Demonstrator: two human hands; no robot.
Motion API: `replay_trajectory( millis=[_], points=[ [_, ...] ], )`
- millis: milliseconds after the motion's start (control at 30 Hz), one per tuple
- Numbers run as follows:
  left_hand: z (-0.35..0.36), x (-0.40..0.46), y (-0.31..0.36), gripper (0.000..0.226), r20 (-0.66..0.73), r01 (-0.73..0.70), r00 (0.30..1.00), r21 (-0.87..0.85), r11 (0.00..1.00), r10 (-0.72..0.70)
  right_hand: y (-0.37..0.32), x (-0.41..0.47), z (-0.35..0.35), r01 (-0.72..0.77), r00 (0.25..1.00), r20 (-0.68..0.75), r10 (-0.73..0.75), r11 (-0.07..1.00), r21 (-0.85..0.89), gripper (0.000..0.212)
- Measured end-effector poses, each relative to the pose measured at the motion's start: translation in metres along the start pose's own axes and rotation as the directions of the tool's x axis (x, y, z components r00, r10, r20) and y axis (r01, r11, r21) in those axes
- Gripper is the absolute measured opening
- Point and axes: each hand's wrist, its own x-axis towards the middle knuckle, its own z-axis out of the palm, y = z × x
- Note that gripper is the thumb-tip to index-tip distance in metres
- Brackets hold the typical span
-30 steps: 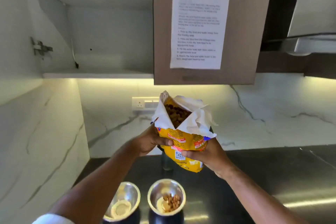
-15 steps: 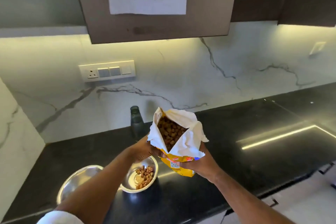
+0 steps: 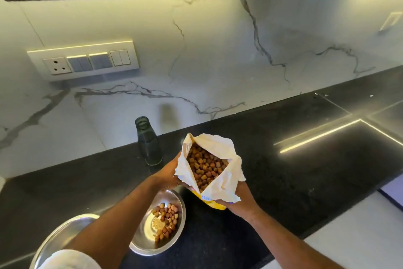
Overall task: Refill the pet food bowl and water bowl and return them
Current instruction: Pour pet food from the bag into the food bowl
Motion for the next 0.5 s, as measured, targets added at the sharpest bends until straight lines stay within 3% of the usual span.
replay_trajectory(
  millis=[167,267,400,500],
  points=[
    [-0.019,0.024,-0.041,0.117,0.162,-0.026,0.987,0.179,0.983,-0.003,0.019,0.01,0.013,-0.086,0.996,0.009,0.087,0.993,-0.076,0.102],
    [-0.02,0.029,-0.048,0.12,0.167,0.004,0.985,0.148,0.989,-0.029,0.024,0.011,0.018,-0.131,0.991,0.009,0.132,0.987,-0.09,0.1],
    [-0.02,0.037,-0.06,0.094,0.157,0.034,0.986,0.173,0.984,-0.062,0.028,0.013,0.021,-0.12,0.993,0.009,0.122,0.988,-0.092,0.102],
    [-0.021,0.037,-0.062,0.092,0.123,0.072,0.987,0.224,0.972,-0.102,0.029,0.013,0.021,-0.102,0.995,0.013,0.103,0.993,-0.057,0.102]
  ],
)
